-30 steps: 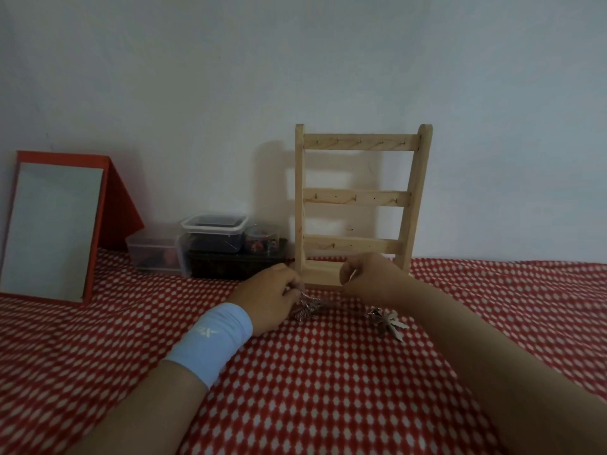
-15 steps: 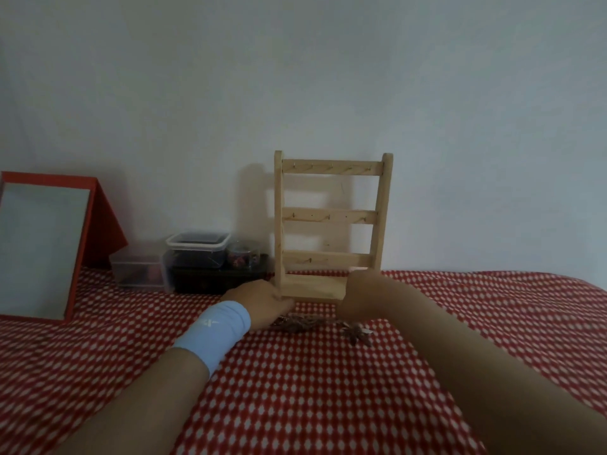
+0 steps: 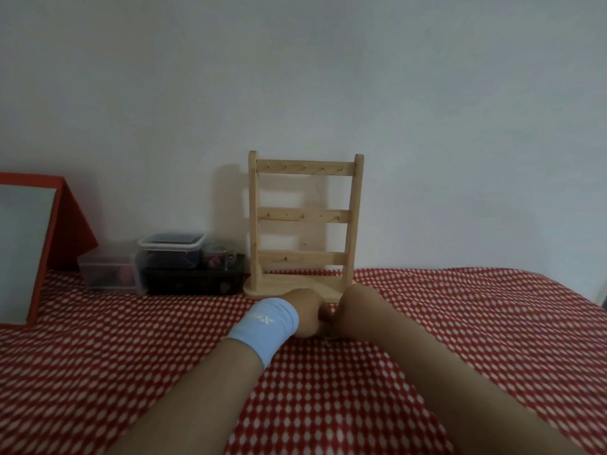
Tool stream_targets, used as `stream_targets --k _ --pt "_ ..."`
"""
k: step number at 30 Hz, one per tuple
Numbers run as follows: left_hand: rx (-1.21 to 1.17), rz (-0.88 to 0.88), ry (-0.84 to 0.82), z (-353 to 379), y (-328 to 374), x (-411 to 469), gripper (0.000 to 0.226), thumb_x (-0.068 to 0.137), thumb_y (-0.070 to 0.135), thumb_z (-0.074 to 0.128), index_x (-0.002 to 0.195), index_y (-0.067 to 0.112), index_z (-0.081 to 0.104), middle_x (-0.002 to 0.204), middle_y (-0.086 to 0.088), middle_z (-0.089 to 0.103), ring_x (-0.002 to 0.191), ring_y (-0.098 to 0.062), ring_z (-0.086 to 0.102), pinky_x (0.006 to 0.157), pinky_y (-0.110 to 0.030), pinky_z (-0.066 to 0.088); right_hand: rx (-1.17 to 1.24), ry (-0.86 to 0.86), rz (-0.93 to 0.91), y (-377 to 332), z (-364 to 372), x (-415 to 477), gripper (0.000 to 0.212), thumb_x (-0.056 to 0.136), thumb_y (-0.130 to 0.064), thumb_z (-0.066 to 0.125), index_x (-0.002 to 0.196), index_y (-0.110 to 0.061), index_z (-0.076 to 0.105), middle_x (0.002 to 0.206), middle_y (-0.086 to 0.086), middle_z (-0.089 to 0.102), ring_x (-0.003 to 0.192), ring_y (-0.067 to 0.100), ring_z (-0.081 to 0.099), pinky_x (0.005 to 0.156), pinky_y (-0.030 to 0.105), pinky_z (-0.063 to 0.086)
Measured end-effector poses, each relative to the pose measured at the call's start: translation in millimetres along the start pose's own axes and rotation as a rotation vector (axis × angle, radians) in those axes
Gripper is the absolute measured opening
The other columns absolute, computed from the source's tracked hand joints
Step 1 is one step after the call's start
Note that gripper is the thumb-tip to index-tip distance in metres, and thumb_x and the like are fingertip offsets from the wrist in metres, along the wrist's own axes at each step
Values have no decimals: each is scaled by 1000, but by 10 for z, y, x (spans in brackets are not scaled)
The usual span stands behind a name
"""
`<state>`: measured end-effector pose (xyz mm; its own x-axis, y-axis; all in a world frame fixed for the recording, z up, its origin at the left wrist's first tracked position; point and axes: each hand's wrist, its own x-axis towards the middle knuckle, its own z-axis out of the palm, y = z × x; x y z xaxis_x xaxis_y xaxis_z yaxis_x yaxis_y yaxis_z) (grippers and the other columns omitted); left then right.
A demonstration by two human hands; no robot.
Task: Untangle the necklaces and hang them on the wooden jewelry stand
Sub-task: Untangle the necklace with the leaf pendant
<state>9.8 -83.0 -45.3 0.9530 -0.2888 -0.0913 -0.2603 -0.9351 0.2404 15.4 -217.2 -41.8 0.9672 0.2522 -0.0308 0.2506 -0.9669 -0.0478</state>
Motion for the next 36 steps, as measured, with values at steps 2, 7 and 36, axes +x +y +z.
stream_targets --k 2,7,36 --pt "51 -5 -23 13 29 41 28 94 33 59 114 18 72 108 -4 69 96 -25 62 91 -34 50 22 8 29 62 -2 -7 37 93 -35 70 121 -10 69 95 3 64 93 17 60 83 26 48" --pt "-35 8 -17 -18 8 61 28 95 30 59 118 18 68 116 -1 67 103 -21 61 91 -31 48 146 -9 32 198 43 19 32 84 -34 81 111 -17 78 104 1 74 97 15 68 93 30 57" --pt "-964 -232 221 -232 -722 -61 27 100 18 49 125 15 59 111 -12 69 90 -23 66 76 -38 58 1382 138 -137 -244 -267 326 24 103 -21 58 104 -2 72 97 9 79 88 20 77 81 35 61"
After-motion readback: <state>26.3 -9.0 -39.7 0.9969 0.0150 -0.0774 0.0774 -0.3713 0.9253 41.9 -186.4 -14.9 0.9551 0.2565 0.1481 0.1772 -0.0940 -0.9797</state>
